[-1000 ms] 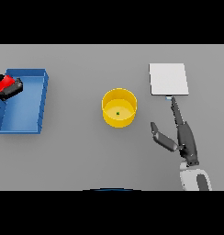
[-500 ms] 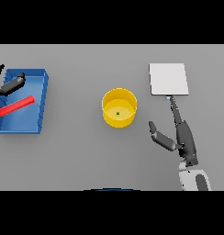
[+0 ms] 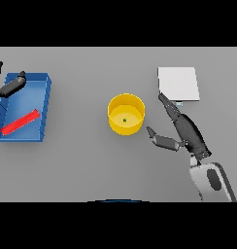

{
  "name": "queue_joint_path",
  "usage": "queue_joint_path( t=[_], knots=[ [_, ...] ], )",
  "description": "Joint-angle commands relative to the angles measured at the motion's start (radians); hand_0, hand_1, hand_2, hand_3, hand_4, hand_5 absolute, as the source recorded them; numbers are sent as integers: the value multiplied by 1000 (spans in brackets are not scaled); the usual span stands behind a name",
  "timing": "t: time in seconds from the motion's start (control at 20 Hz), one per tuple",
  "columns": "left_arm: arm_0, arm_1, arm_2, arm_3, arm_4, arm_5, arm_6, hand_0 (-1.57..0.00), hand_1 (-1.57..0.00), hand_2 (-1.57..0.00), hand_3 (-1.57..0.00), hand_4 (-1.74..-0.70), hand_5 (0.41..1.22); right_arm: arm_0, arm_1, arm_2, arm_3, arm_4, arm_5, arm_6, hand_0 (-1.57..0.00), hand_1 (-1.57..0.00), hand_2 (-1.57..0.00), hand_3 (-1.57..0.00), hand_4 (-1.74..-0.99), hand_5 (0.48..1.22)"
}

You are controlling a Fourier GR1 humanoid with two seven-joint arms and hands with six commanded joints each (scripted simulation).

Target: Pick up the red beaker and tilt it to pour out 1 green nut into yellow bowl. Pick up the yellow bowl and place it on the metallic measuring scale.

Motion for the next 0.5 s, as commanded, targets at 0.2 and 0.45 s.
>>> queue_joint_path(
  t=[0.2, 0.45],
  knots=[
    [8, -12, -10, -3, -6, 13, -1, -3, -2, -2, -2, -795, 708, -154, -111, 113, 58, 196, 72, 20, 1, 1, 1, 1, -1278, 669],
    [7, 1, -5, -27, 3, 9, 0, 0, 0, 0, 0, -797, 722, -294, -152, 201, 139, 277, 168, -9, 1, 1, 1, 1, -1271, 658]
  ],
)
